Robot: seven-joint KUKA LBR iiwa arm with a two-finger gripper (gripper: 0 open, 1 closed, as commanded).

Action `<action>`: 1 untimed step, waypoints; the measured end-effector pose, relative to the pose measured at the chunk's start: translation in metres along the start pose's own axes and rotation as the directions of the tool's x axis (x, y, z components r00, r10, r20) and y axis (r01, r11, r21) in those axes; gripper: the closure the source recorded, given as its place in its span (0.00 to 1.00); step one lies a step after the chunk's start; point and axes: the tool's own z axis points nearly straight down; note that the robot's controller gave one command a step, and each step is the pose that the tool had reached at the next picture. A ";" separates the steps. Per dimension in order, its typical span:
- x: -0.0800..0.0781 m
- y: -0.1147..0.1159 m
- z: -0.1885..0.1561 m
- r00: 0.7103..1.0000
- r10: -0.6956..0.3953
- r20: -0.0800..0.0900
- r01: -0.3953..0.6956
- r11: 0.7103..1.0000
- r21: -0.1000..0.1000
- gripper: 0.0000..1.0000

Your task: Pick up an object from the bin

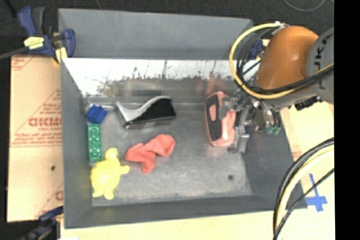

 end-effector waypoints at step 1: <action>-0.001 0.000 -0.005 1.000 -0.002 0.007 0.002 1.000 0.001 0.00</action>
Offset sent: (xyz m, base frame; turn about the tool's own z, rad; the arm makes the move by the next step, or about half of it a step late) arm 0.0162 0.1055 -0.0428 -0.1318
